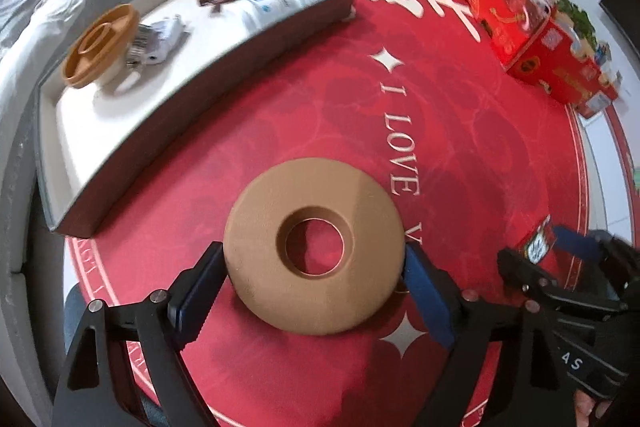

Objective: Organize rigid objects
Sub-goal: 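Grasp the second cork ring with the left tool while the right tool holds the packet, then carry the packet and cork ring over the gray tray with both tools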

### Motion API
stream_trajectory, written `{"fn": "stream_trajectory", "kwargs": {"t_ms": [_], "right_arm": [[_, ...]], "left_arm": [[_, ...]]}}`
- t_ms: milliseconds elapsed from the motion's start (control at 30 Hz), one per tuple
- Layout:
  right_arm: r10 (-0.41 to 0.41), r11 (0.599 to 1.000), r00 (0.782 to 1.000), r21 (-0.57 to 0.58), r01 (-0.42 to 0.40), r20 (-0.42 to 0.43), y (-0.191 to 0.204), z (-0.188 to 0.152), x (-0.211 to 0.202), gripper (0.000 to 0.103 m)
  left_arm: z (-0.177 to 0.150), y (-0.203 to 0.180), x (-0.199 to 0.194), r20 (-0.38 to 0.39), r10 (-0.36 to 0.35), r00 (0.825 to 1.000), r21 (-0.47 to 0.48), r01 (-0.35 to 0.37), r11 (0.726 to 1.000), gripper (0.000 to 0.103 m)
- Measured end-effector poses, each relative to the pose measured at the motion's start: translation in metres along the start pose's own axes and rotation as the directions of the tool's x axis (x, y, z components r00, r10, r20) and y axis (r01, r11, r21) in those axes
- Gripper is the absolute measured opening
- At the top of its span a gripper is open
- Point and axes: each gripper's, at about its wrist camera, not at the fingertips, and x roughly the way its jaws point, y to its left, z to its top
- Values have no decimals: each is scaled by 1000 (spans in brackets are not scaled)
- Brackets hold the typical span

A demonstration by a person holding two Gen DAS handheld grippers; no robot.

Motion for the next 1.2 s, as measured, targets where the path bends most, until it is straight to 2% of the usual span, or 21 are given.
{"fn": "stream_trajectory", "kwargs": {"t_ms": [300,467,700,800,967,1067,1200], "right_arm": [[74,992,995,110,-67,-60,-20,3,-1,72],[83,993,996,87,-79,-40,-15,18,-12,72],[123,989,991,74,-127,47,-3,58,-45,72],[144,987,984,52,-150,107,5,80,-65,72],[181,983,963,6,-186,200,25,110,-98,72],[199,980,948,-29,-198,250,43,135,-116,72],[242,970,927,-57,-235,288,61,163,-138,72]], "left_arm": [[7,25,-36,78,11,997,-70,-5,998,88],[17,30,-50,100,21,995,-83,-12,996,88],[43,55,-82,155,35,987,-140,-13,990,88],[58,69,-102,198,57,979,-165,-24,986,89],[86,99,-140,286,117,951,-221,-53,974,89],[100,116,-152,313,156,937,-256,-74,964,89],[114,133,-156,322,196,926,-294,-99,951,89]]}}
